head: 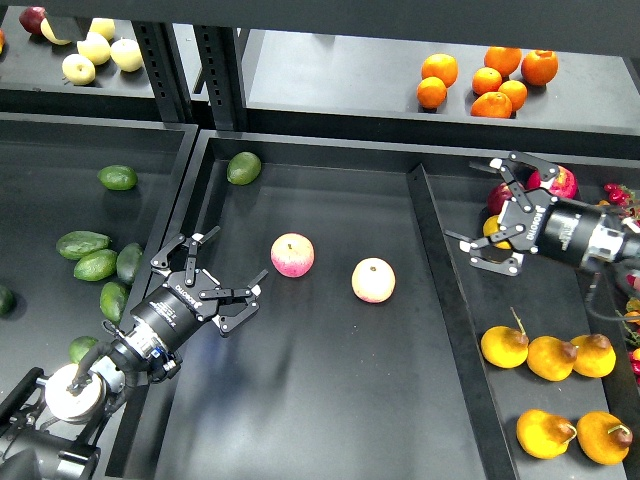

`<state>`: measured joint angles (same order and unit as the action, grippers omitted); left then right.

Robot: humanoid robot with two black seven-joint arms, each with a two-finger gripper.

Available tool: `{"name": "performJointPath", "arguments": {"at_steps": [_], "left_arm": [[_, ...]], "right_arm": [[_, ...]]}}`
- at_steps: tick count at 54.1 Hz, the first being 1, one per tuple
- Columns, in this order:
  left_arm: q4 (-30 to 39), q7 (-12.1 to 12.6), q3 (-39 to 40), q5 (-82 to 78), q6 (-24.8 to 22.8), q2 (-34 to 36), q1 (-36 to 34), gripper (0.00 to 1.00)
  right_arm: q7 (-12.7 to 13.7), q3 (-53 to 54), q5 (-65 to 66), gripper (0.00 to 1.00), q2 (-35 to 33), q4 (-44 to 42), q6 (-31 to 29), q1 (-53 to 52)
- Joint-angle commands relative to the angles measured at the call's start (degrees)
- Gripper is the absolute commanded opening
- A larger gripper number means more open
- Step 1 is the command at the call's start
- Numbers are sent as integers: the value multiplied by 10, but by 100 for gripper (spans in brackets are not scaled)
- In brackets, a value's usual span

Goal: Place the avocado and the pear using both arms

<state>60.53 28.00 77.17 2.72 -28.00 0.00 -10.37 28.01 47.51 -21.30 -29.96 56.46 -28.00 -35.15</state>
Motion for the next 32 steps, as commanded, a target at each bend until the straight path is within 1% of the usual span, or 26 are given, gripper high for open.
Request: {"name": "performJointPath", "arguments": {"at_steps": [1, 5, 11, 25, 32], "left_arm": [[0, 0, 0, 0, 0, 0, 0, 99], [0, 0, 1, 0, 0, 0, 2, 99], [0, 0, 1, 0, 0, 0, 2, 99], [-1, 0, 1, 0, 0, 0, 5, 99], [-1, 0, 1, 0, 0, 0, 5, 99]], "right_arm": [[0, 64, 2, 99, 51, 0, 0, 39], [0, 107, 3, 99, 83, -3, 0, 71], [0, 137, 2, 99, 114, -3, 0, 97], [0, 224, 1, 99, 218, 0, 0, 174], [0, 255, -1, 99, 257, 3, 0, 202]]}}
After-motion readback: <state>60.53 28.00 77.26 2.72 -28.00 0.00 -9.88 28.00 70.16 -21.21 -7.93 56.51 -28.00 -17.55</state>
